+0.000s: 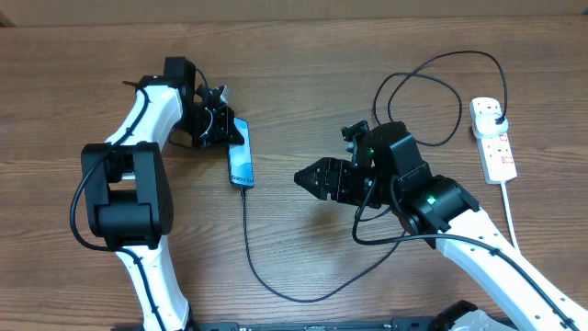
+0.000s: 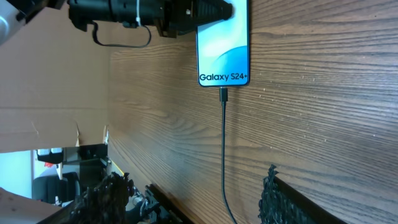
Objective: Plug charger to phone and switch on socket
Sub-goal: 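Lay the phone flat on the table and open the left gripper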
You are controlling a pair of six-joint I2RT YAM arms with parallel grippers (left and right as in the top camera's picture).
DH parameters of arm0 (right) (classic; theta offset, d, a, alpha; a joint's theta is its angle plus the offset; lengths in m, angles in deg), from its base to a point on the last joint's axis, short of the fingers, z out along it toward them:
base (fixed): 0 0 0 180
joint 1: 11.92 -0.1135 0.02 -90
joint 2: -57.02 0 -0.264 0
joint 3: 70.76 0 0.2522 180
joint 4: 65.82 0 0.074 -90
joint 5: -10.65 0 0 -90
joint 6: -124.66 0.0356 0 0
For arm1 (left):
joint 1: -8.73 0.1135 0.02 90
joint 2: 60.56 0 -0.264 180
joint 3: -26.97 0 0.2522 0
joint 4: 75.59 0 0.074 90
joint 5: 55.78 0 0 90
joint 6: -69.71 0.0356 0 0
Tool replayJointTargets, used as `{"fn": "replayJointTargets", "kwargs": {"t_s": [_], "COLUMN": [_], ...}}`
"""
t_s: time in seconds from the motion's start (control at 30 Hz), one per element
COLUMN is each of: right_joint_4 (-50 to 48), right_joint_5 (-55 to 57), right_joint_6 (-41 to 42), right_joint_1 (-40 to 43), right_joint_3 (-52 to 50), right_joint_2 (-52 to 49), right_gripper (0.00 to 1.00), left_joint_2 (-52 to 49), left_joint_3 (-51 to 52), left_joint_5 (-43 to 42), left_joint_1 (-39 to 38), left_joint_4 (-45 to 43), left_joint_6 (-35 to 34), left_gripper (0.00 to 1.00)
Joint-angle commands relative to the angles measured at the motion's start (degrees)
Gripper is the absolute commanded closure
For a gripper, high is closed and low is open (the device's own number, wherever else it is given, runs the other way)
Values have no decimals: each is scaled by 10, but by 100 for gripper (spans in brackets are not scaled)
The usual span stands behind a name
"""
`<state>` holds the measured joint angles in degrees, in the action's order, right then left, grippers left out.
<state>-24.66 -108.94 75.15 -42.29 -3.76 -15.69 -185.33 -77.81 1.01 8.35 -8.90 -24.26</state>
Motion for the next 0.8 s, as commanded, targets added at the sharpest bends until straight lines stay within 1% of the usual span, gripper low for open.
{"fn": "replayJointTargets", "kwargs": {"t_s": [0.0,0.07,0.1,0.33,0.57,0.77], "right_joint_4": [0,0,0,0,0,0], "right_joint_5": [4,4,4,4,4,4], "right_joint_6": [-4,-4,-4,-4,-4,-4], "right_joint_1": [1,1,1,1,1,1], "right_joint_3": [7,7,7,7,7,7], "right_joint_2": [0,0,0,0,0,0], "right_gripper": [30,30,30,30,30,30], "left_joint_2": [-6,-6,-6,-6,-6,-6], "left_joint_3": [25,25,25,25,25,25], "left_joint_5": [34,34,34,34,42,68], "left_joint_1": [-3,-3,-3,-3,-3,-3], "left_joint_4": [-12,-12,-12,-12,-12,-9], "left_joint_6": [12,12,12,6,5,5], "left_gripper": [93,90,87,85,75,71]}}
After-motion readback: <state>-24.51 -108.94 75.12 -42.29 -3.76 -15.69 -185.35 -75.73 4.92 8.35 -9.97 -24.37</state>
